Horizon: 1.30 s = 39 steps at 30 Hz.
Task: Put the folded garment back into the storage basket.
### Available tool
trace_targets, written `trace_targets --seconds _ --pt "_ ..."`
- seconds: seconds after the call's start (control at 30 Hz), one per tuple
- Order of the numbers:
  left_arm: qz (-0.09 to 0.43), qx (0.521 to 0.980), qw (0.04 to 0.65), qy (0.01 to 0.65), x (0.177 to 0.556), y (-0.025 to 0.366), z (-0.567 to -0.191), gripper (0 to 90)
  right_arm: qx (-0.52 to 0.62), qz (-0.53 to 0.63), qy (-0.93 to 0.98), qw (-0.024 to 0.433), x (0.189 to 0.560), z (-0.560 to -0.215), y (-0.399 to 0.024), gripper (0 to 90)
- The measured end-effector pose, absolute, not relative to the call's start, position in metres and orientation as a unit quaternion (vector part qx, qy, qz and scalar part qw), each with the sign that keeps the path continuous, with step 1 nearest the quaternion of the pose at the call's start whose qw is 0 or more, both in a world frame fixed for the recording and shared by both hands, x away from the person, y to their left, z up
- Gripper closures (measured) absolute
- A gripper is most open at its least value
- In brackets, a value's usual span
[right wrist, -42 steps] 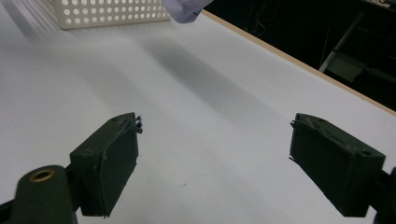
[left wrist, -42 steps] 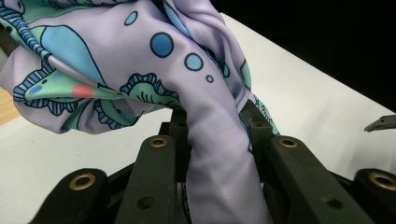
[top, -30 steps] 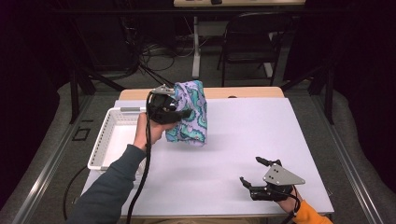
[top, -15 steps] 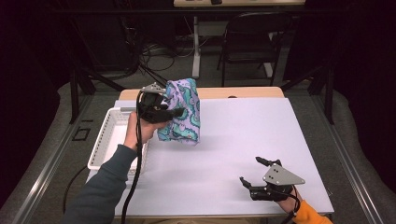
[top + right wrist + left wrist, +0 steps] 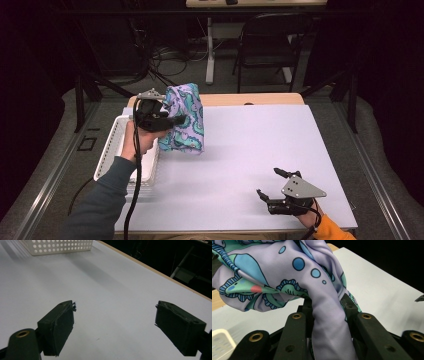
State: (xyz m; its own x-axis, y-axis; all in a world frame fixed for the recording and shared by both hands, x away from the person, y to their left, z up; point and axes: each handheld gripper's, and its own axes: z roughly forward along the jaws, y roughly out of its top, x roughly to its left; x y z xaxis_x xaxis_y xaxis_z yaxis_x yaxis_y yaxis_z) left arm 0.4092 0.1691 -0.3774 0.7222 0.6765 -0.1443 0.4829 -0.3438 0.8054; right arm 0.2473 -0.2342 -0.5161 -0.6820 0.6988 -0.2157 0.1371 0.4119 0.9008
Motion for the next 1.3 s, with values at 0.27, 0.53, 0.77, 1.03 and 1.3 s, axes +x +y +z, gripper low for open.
trace_targets --seconds 0.27,0.53,0.77,1.03,1.3 --pt "0.121 0.81 0.447 0.36 0.406 0.185 -0.37 72.1 0.267 0.473 0.786 0.297 0.247 -0.516 -0.234 14.7" --pt "0.122 0.81 0.441 0.366 0.403 0.207 -0.366 72.0 0.267 0.471 0.787 0.296 0.247 -0.516 -0.234 14.7" --pt "0.124 0.81 0.432 0.375 0.402 0.223 -0.365 72.0 0.266 0.47 0.788 0.296 0.247 -0.517 -0.233 14.7" --pt "0.132 0.812 0.424 0.38 0.399 0.238 -0.365 72.0 0.265 0.468 0.789 0.296 0.247 -0.517 -0.233 14.7" --pt "0.14 0.812 0.413 0.389 0.398 0.255 -0.367 72.0 0.264 0.47 0.788 0.298 0.247 -0.517 -0.233 14.7"
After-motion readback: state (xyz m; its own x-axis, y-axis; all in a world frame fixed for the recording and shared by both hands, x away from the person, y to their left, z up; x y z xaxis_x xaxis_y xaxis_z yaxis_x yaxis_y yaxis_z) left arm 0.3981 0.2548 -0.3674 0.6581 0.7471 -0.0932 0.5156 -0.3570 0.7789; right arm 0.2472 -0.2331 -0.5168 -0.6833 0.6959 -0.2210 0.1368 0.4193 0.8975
